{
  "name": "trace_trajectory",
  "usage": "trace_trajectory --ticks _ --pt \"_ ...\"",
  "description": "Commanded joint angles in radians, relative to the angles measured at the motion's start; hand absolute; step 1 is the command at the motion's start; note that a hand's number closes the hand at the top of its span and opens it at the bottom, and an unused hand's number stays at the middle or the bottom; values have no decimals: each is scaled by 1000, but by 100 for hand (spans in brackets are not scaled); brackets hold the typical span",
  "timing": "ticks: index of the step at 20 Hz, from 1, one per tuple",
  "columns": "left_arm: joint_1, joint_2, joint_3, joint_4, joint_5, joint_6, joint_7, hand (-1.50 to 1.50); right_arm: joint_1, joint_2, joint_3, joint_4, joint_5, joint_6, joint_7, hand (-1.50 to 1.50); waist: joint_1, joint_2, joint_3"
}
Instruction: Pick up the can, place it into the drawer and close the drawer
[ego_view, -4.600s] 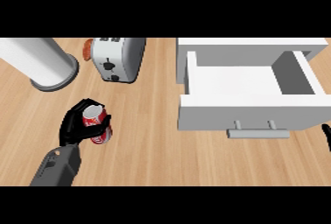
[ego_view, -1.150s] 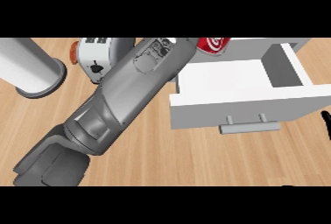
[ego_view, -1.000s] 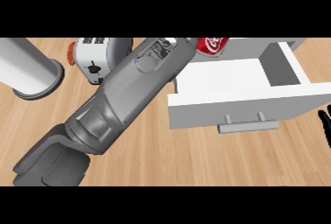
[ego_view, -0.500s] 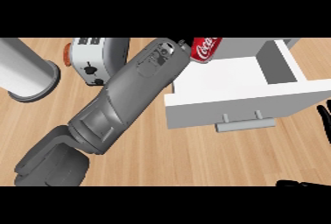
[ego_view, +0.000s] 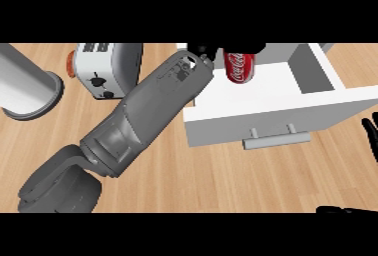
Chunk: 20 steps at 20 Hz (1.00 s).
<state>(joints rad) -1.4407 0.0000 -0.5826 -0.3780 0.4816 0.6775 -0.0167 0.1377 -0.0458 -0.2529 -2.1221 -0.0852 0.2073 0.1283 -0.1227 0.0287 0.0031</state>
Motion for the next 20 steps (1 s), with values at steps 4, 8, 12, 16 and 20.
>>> trace_trajectory --ticks 4,8,12,16,20 --pt "19 0 -19 41 29 41 -56 -150 -48 -13 -3 -15 -18 -7 31 -150 -1 6 -1" --pt "33 0 -35 24 54 90 -55 -150 24 4 19 22 30 20 -55 -150 -9 5 0" --pt "63 0 -57 6 80 116 -76 -150 -70 -45 -17 -11 -4 0 26 -150 -13 7 -1" --pt "46 0 -36 2 121 106 -67 -150 -36 -58 1 -71 95 -4 -21 -150 -10 4 -1" --pt "39 0 -15 -2 154 89 -83 -150 -53 -92 50 -108 234 -7 -51 -150 7 5 -2"
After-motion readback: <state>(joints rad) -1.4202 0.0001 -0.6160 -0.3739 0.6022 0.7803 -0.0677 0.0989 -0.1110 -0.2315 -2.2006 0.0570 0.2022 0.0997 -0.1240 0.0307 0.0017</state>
